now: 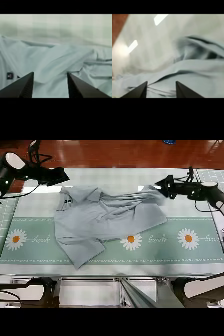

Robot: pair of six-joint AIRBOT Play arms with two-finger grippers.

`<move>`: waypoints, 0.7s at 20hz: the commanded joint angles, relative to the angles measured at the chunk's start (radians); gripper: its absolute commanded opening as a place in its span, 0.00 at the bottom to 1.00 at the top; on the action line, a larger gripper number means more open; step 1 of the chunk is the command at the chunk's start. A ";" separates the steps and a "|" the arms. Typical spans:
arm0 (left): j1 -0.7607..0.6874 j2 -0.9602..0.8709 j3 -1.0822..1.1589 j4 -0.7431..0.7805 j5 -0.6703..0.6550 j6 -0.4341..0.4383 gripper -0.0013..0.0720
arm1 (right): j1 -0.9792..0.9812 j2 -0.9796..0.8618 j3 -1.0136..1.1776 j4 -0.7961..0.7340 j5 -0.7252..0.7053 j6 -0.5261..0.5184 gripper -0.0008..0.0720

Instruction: Fold the shirts.

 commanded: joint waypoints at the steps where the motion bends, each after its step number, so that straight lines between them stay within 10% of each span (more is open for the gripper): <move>1: 0.084 -0.005 0.061 0.114 -0.203 -0.038 0.71 | -0.097 -0.034 0.146 0.035 0.159 -0.005 0.58; 4: 0.245 0.085 -0.014 0.110 -0.308 -0.034 0.71 | -0.248 0.100 0.149 -0.113 0.353 -0.102 0.58; 8: 0.376 0.322 -0.472 0.024 -0.252 -0.037 0.71 | -0.310 0.373 -0.126 -0.536 0.280 0.051 0.58; 10: 0.436 0.406 -0.692 -0.015 -0.244 -0.113 0.71 | -0.341 0.483 -0.331 -0.535 0.245 0.080 0.58; 14: 0.517 0.430 -0.923 -0.217 -0.241 0.039 0.71 | -0.350 0.597 -0.568 -0.508 0.205 0.046 0.58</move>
